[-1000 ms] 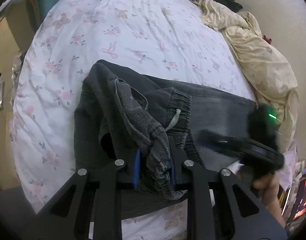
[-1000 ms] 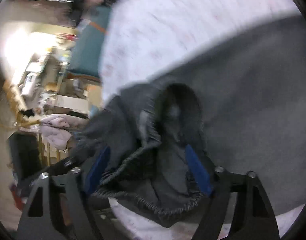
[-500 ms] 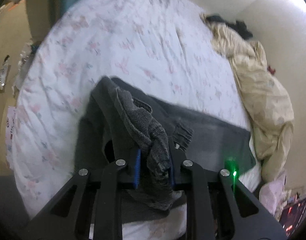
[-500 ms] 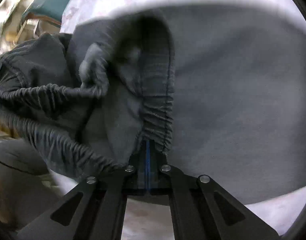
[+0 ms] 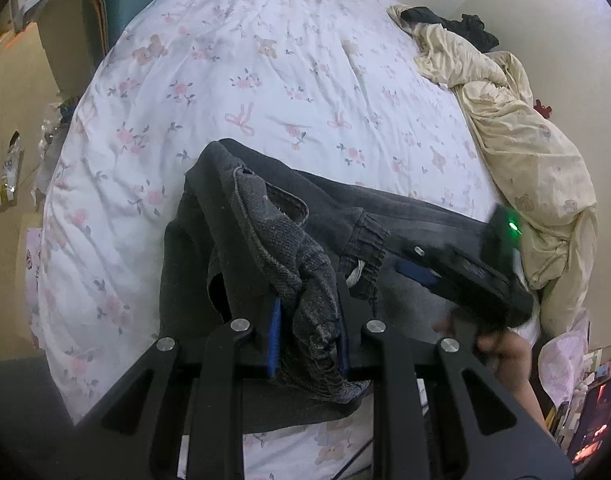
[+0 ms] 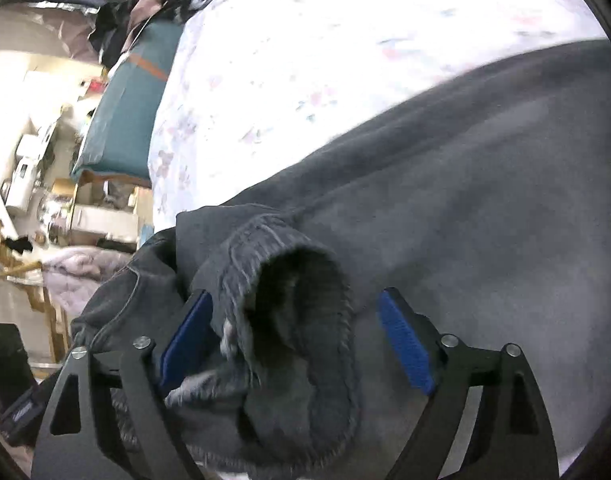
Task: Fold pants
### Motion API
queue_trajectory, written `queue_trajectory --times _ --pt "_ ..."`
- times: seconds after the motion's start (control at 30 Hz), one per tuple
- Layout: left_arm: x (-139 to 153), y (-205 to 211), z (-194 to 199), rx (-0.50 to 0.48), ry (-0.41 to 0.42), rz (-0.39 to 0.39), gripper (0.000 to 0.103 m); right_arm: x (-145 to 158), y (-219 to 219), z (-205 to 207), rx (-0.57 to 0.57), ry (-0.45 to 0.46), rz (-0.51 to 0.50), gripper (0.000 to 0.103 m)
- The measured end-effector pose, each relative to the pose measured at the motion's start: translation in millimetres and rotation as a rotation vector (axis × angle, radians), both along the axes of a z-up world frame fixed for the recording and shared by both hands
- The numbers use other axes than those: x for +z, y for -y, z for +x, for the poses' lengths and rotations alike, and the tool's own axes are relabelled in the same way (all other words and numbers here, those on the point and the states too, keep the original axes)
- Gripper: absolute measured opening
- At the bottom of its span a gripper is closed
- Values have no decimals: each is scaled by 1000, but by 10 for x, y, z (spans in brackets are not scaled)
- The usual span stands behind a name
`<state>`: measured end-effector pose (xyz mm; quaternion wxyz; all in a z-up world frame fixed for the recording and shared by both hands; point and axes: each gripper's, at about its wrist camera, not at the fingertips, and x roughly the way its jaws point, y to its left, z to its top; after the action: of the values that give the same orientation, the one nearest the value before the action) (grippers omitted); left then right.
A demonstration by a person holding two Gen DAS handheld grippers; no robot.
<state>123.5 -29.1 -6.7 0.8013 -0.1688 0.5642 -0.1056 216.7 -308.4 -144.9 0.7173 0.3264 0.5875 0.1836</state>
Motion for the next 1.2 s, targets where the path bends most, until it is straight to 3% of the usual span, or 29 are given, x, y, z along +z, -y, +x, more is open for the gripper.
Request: queue_trajectory --times 0.13,0.33,0.37,0.4,0.47,0.5,0.57,0.67,0.8,1.03,1.13,1.2 --pt "-11 -41 -29 4 -7 3 19 -326 -8 -14 -37 -92 114 89" --pt "2 -69 -112 8 6 -4 19 -433 -115 -48 -20 -92 7 88" --pt "5 -90 -131 18 8 0 19 -372 -120 -50 -10 -55 -5 72" --pt "6 -102 -143 24 7 2 19 -297 -160 -50 6 -27 -24 42" --pt "12 -163 -157 38 -1 0 19 -80 -214 -58 50 84 -41 14" --pt "18 -183 -156 43 -3 -1 19 35 -199 -76 51 136 -18 7" --pt "50 -230 -130 58 -6 -2 19 400 -248 -150 82 293 22 7" --pt "105 -264 -15 84 -8 -10 20 771 -496 -321 227 464 -7 6" --pt "137 -145 211 56 0 15 20 920 -656 -474 296 534 27 6" --pt "-134 246 573 -43 -39 40 21 697 -702 -312 258 437 31 6" --pt "-265 353 628 -57 -44 69 20 450 -521 -212 165 309 26 9" --pt "-352 409 652 -65 -66 65 20 232 -342 -133 102 188 8 18"
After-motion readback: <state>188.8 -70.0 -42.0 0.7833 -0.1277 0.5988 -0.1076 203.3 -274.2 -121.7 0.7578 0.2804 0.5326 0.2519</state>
